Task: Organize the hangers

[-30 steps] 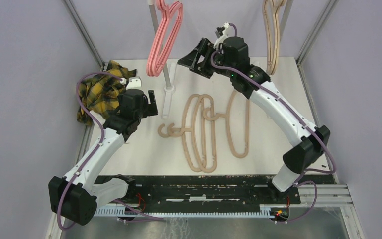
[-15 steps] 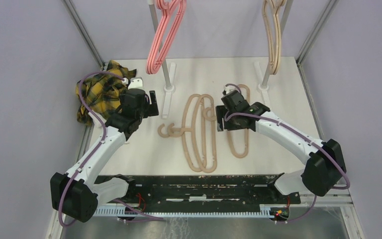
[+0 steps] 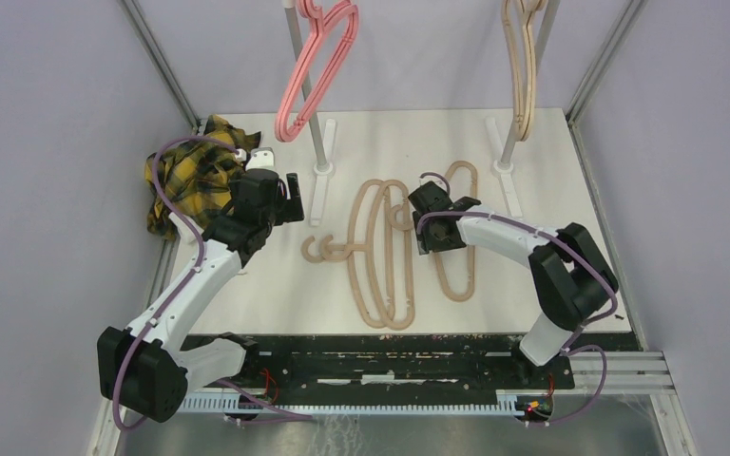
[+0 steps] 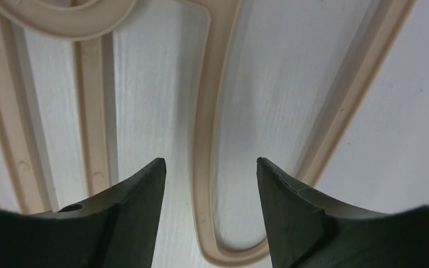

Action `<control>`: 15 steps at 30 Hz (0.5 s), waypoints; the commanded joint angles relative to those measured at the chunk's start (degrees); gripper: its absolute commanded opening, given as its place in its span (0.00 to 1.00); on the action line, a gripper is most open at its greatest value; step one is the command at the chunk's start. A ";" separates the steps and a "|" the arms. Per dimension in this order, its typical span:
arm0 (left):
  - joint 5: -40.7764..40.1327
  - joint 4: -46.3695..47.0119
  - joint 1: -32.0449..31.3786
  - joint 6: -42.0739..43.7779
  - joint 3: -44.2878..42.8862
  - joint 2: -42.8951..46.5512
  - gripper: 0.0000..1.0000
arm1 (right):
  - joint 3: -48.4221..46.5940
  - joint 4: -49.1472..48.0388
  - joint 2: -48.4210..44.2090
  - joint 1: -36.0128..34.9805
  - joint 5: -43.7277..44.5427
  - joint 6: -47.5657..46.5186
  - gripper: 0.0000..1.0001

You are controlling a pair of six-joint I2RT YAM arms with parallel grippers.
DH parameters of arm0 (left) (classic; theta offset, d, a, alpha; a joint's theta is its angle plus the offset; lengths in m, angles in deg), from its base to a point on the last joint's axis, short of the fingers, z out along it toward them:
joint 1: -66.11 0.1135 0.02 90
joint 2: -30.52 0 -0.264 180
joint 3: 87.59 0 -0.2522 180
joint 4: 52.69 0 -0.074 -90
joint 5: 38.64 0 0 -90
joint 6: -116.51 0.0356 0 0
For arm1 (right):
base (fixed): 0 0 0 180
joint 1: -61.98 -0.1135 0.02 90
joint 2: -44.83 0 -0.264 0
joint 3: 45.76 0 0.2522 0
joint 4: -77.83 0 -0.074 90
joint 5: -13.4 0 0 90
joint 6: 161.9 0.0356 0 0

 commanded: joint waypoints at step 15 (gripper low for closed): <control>0.22 1.95 0.41 3.65 0.40 -0.24 0.99 | 1.44 -13.43 10.86 4.28 -5.31 1.70 0.31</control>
